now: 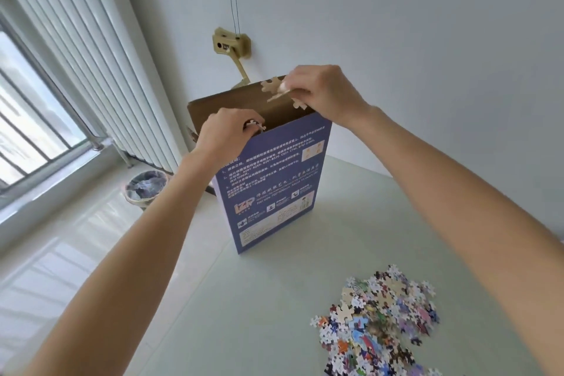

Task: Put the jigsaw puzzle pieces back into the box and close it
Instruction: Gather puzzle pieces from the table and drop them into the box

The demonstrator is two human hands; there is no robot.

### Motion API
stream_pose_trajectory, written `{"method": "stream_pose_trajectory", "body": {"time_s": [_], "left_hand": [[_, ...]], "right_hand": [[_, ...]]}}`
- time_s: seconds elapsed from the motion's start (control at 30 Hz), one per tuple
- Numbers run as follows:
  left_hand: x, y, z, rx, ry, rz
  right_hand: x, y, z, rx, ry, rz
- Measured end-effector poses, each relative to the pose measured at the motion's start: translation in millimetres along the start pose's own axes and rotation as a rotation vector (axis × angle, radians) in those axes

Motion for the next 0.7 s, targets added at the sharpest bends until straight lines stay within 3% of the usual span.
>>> {"method": "stream_pose_trajectory", "body": {"time_s": [0.1, 0.2, 0.33, 0.43, 0.7], "left_hand": [[3, 1, -2, 0.014, -0.027, -0.033], [4, 2, 1, 0.017, -0.029, -0.017], [0, 3, 10, 0.028, 0.019, -0.027], [-5, 6, 17, -0.054, 0.076, -0.068], [-18, 8, 27, -0.130, 0.241, -0.026]], "right_hand": [[0, 21, -7, 0.084, -0.309, 0.280], [-2, 32, -6, 0.185, -0.369, 0.287], [-8, 36, -7, 0.297, -0.189, 0.093], [-15, 38, -3, 0.365, 0.004, -0.028], [-26, 23, 19, 0.384, 0.265, -0.202]]}}
Point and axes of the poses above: each hand's wrist, its own z-axis away from the middle knuckle, its own y-axis out of the palm, x = y × z, the point moved 4 cm from there along -z, towards the middle knuckle
